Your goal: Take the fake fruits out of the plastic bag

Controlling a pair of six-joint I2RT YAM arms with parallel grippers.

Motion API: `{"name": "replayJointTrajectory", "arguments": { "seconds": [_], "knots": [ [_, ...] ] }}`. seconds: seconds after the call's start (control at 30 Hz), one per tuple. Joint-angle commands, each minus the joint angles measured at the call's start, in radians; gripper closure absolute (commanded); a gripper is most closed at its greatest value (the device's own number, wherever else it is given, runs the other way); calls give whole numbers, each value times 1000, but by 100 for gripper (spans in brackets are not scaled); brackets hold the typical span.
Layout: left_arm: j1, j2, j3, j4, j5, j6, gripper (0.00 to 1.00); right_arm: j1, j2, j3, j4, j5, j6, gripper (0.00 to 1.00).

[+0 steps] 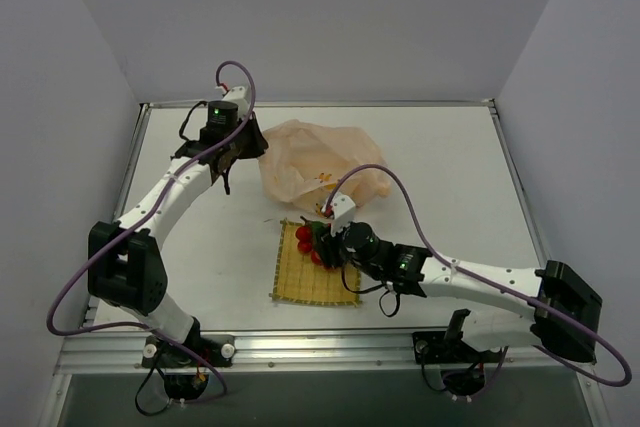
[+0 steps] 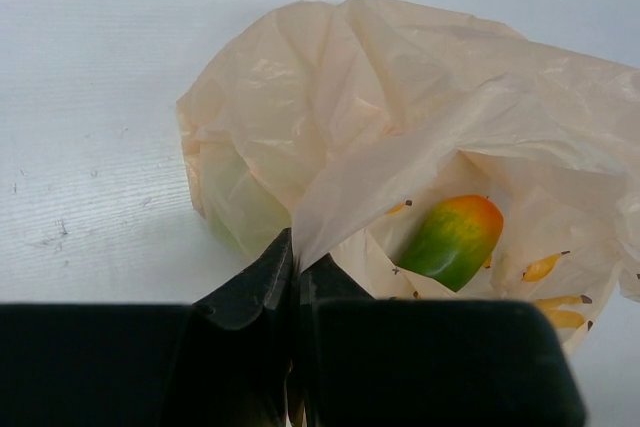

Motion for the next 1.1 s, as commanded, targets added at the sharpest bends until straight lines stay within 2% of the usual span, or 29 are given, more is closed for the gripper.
{"name": "replayJointTrajectory", "arguments": {
  "seconds": [0.0,0.3,0.4,0.43,0.53,0.6,0.7,0.8,0.83,0.9,0.93,1.07],
  "knots": [
    [-4,-69,17,19,-7,10,98,2,72,44,80,50,10,99],
    [-4,-69,14,19,-4,10,98,53,182,90,115,30,15,92],
    [-6,-69,14,18,-5,8,98,64,176,119,83,62,9,70],
    [-7,-69,14,19,-7,10,98,65,167,125,74,62,6,52],
    [-15,-66,12,18,-13,14,98,65,118,151,22,71,0,30],
    [-21,-63,12,14,-16,16,98,65,68,174,-15,82,-13,28],
    [-32,-57,15,7,-28,25,98,56,23,205,-40,111,-51,31],
    [-38,-57,14,4,-40,28,97,0,46,257,-40,141,-74,44],
    [-40,-59,12,4,-45,28,98,-26,66,296,-40,128,-75,57],
    [-46,-59,12,4,-48,30,98,-117,148,341,-35,93,-79,71],
    [-47,-56,12,2,-50,30,98,-145,185,396,-35,77,-77,81],
    [-50,-45,18,-15,-60,31,98,-195,375,544,-32,68,-108,85]
  ]
}}
